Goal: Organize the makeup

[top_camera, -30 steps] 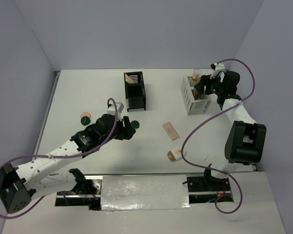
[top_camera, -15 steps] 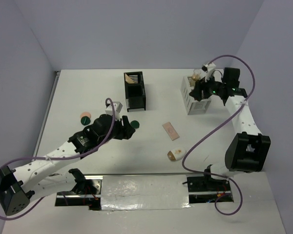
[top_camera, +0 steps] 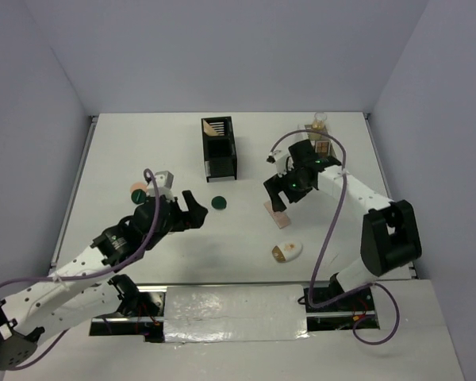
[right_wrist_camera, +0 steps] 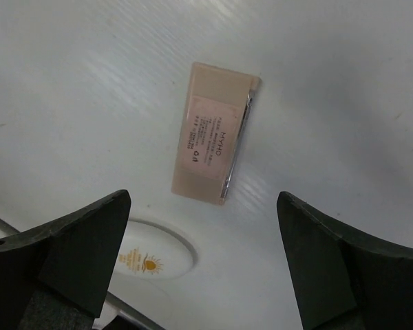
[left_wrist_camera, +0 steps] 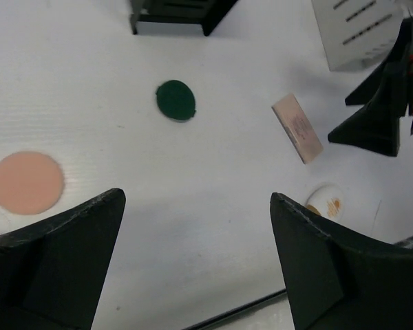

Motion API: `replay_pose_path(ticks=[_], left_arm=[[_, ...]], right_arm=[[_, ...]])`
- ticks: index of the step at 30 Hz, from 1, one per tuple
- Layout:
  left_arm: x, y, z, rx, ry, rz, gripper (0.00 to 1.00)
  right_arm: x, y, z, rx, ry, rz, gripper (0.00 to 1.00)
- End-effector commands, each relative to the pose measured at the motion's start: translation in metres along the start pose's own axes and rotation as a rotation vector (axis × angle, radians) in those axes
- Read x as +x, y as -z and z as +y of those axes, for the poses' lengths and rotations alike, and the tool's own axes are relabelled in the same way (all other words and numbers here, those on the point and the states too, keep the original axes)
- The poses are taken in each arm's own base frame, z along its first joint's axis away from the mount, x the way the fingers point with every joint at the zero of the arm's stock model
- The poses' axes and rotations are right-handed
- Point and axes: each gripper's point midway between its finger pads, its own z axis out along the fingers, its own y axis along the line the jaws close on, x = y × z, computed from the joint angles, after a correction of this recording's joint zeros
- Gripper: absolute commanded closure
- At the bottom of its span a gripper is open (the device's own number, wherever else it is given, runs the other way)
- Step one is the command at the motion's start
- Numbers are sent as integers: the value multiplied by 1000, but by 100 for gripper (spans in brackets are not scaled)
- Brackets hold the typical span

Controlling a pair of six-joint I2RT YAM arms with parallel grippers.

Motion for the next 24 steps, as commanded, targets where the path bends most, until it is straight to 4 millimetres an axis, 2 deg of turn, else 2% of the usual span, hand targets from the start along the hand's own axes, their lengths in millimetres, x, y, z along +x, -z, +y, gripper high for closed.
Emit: replay_pose_path(ticks=[1, 4, 10, 17, 22, 24], left_arm=[[-19, 15, 29, -134, 42, -75, 1], [-24, 22, 43, -175, 39, -76, 1], [-15, 18, 58, -195, 58, -2, 1], [-15, 15, 55, -169, 72, 1, 2], [-17, 14, 54, -167, 67, -1, 2], [-17, 14, 54, -167, 68, -1, 2]], right_arm=[[14, -19, -3, 102, -84, 148, 5], [21, -36, 2, 79, -101, 201, 5], [25, -60, -3, 112, -137, 253, 8], [26, -77, -17, 193, -144, 273, 12], [21, -85, -20, 217, -136, 273, 17], [20, -88, -19, 229, -123, 276, 22]])
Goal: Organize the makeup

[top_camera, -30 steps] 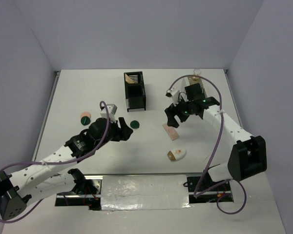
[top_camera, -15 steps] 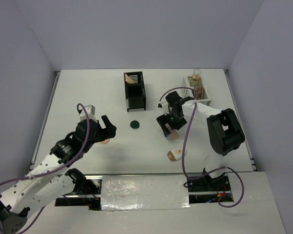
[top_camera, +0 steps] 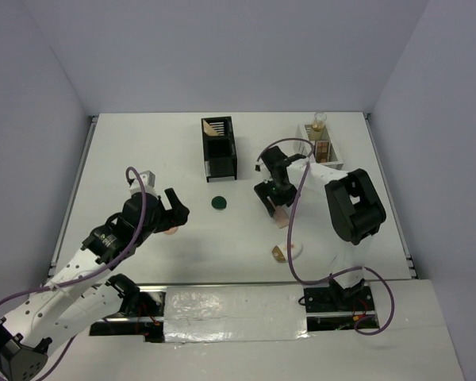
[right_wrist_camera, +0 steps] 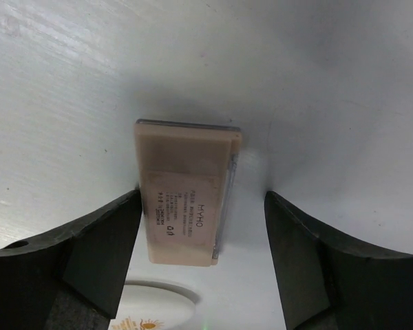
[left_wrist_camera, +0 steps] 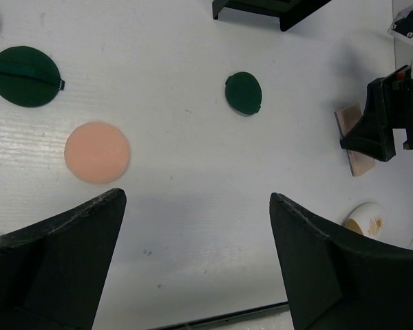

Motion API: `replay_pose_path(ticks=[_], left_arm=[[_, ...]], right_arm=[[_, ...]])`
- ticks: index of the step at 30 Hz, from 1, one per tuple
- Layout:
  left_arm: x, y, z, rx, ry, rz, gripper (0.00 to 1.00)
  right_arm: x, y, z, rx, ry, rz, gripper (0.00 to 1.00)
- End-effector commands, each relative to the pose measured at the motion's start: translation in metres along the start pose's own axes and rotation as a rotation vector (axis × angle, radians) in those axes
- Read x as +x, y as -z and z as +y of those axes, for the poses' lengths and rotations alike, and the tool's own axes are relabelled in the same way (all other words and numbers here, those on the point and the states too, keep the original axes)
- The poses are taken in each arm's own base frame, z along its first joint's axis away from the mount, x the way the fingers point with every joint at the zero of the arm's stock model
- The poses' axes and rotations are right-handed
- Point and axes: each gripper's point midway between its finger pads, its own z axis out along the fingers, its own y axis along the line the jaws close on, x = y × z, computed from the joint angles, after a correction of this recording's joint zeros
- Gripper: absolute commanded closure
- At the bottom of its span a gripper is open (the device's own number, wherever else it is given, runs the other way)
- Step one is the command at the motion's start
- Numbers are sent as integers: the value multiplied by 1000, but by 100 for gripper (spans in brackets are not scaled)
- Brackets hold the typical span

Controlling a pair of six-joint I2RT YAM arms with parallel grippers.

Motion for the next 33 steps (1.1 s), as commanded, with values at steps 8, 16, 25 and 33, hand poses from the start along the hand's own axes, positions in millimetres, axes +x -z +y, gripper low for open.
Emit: replay_pose_path(ticks=[8, 16, 25, 33], left_arm=[[-9, 2, -7, 35, 0, -27, 2], [-10, 2, -7, 39, -5, -29, 2], [-11, -4, -12, 54, -7, -26, 2], [-12, -9, -17, 65, -18, -19, 2]], right_arm=[[-4, -13, 10, 10, 49, -9, 53], [-50, 58, 8, -87, 97, -268, 86], [-105, 198, -43, -118, 78, -716, 93], [-111, 250, -109, 44, -62, -993, 96]])
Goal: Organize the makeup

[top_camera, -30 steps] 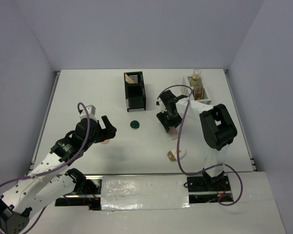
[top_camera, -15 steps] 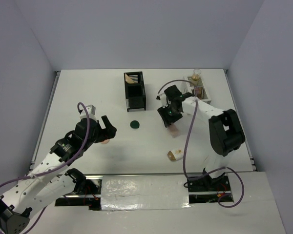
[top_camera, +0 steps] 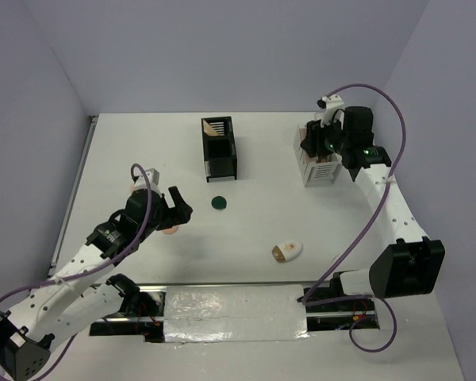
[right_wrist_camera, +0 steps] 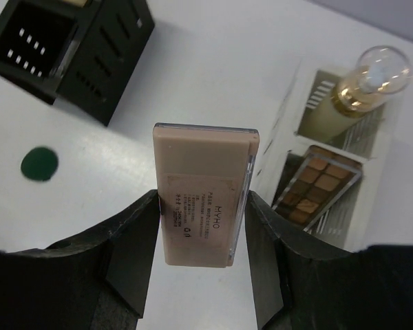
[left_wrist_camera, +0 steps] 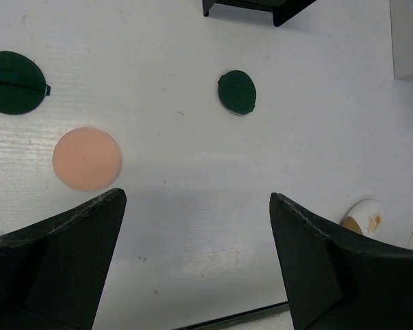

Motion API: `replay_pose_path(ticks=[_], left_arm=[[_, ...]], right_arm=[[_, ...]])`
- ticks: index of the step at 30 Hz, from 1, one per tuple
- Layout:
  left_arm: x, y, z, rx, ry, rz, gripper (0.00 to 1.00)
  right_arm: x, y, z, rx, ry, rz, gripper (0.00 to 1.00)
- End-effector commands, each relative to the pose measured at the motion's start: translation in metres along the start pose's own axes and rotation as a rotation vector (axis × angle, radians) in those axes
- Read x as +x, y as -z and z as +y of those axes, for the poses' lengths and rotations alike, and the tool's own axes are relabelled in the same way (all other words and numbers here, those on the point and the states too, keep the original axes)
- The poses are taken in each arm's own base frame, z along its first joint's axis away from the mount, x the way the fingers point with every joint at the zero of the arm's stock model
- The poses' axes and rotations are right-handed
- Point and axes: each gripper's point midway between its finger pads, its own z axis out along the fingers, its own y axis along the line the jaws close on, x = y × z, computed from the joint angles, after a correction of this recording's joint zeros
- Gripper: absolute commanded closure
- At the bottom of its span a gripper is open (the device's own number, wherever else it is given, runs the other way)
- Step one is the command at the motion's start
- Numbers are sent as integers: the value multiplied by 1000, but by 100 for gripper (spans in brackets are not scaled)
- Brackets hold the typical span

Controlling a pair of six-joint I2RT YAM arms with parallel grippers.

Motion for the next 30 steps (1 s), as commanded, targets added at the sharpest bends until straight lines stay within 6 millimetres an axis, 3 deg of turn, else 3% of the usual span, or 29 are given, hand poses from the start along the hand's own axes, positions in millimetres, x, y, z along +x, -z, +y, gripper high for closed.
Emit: replay_pose_path(ticks=[1, 3, 4, 5, 10, 19, 24, 26, 30], left_arm=[[-12, -2, -12, 43, -7, -32, 2], [-12, -3, -12, 43, -14, -28, 2], [-13, -4, -13, 42, -15, -26, 2], [-14, -4, -13, 43, -18, -28, 2], [-16, -5, -13, 41, -17, -30, 2], [-13, -6, -10, 38, -14, -24, 2], [-14, -8, -11, 38, -18, -21, 2], [-15, -9, -11, 39, -20, -18, 2], [-16, -9, -12, 42, -21, -19, 3]], right_arm=[[-20, 6, -24, 64, -14, -148, 96], [-31, 6, -40, 115, -31, -221, 97], [-26, 0, -42, 118, -46, -223, 97], [-31, 5, -63, 169, -76, -267, 97], [-20, -14, -101, 224, -153, -251, 96], [3, -39, -117, 226, -146, -180, 87], [24, -48, -120, 236, -164, -135, 52], [21, -49, -122, 240, -156, -151, 39], [23, -49, -122, 236, -151, -147, 28]])
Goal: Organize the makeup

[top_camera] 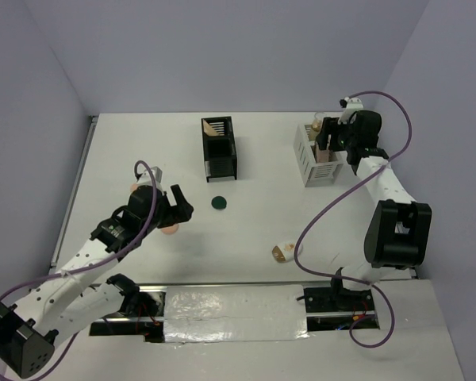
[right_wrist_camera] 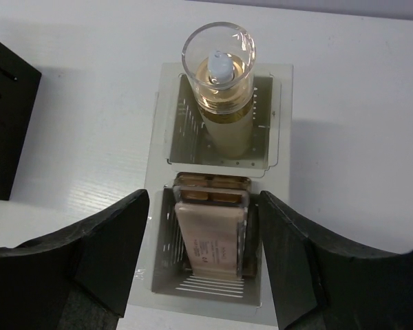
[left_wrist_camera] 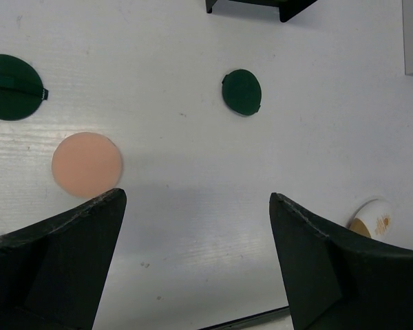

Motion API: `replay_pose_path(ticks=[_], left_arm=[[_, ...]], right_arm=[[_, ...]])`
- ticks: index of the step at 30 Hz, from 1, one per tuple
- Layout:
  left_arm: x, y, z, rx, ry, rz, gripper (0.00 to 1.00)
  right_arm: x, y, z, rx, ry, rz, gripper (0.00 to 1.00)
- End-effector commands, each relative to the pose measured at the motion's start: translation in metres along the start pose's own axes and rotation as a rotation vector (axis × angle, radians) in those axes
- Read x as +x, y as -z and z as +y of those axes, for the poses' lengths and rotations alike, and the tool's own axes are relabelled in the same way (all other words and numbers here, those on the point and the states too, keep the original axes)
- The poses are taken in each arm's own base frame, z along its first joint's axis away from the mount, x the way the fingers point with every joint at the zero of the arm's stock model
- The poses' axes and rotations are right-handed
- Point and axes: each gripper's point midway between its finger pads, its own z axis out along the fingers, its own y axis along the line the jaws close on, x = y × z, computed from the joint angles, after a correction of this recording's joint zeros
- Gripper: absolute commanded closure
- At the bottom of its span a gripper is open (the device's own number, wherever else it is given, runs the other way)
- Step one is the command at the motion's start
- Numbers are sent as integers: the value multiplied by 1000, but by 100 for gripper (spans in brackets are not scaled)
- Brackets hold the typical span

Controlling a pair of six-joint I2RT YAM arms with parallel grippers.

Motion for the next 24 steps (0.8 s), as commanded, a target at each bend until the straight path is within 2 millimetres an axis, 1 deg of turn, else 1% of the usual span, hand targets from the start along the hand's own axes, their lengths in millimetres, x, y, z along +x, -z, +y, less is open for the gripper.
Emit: replay_pose_path(ticks=[1, 4, 5, 6, 7, 8, 9, 10, 11, 12, 13, 14, 15, 16, 17, 18, 19, 20, 21, 22, 23, 24], left_arm=[[-18, 3, -13, 47, -8, -46, 3], [-17, 2, -15, 55, -7, -42, 3], [-17, 2, -17, 67, -10, -38, 4], [-16, 2, -19, 79, -19, -35, 7], [-16, 2, -22, 97, -24, -31, 10], [-15, 3, -33, 155, -31, -19, 13], [-13, 2, -40, 198, -57, -7, 35], [-9, 0, -49, 241, -72, 13, 53], [-12, -1, -60, 294, -80, 11, 71], [-3, 0, -72, 366, -100, 61, 100], [5, -7, -79, 389, -113, 112, 100], [7, -9, -89, 432, -137, 127, 100], [20, -11, -106, 478, -176, 184, 100], [25, -13, -115, 495, -207, 205, 97], [37, -10, -130, 531, -270, 233, 92], [42, -18, -145, 543, -306, 264, 72], [48, -21, -153, 545, -340, 285, 60], [59, -20, -166, 562, -407, 306, 48], [63, -31, -176, 540, -447, 335, 31], [70, -36, -182, 540, -500, 349, 28], [66, -31, -206, 578, -533, 336, 26], [83, -44, -204, 546, -575, 392, 25]], right_arm=[[-16, -2, -6, 10, 31, -62, 27], [-15, 0, -6, 5, 31, -58, 26], [-19, 2, -6, 5, 37, -64, 26], [-18, 6, -4, -11, 38, -48, 25], [-26, 15, -1, -18, 53, -62, 24], [-31, 21, 2, -34, 77, -66, 23], [-29, 29, 13, -102, 150, -56, 23], [-31, 38, 21, -150, 198, -65, 23], [-40, 55, 31, -199, 253, -99, 25], [-33, 67, 50, -314, 322, -92, 28], [-32, 76, 60, -367, 350, -94, 37], [-22, 92, 74, -434, 351, -56, 47], [-19, 101, 86, -514, 397, -70, 61], [-14, 107, 91, -541, 387, -53, 82], [-11, 118, 97, -557, 375, -44, 86], [-8, 125, 101, -575, 354, -45, 83], [-7, 131, 103, -582, 341, -49, 73], [-4, 134, 103, -580, 323, -52, 56], [-9, 145, 103, -559, 276, -71, 27], [-1, 147, 102, -549, 240, -67, 16], [-6, 150, 102, -541, 236, -94, 9], [-8, 158, 103, -534, 230, -111, 2]])
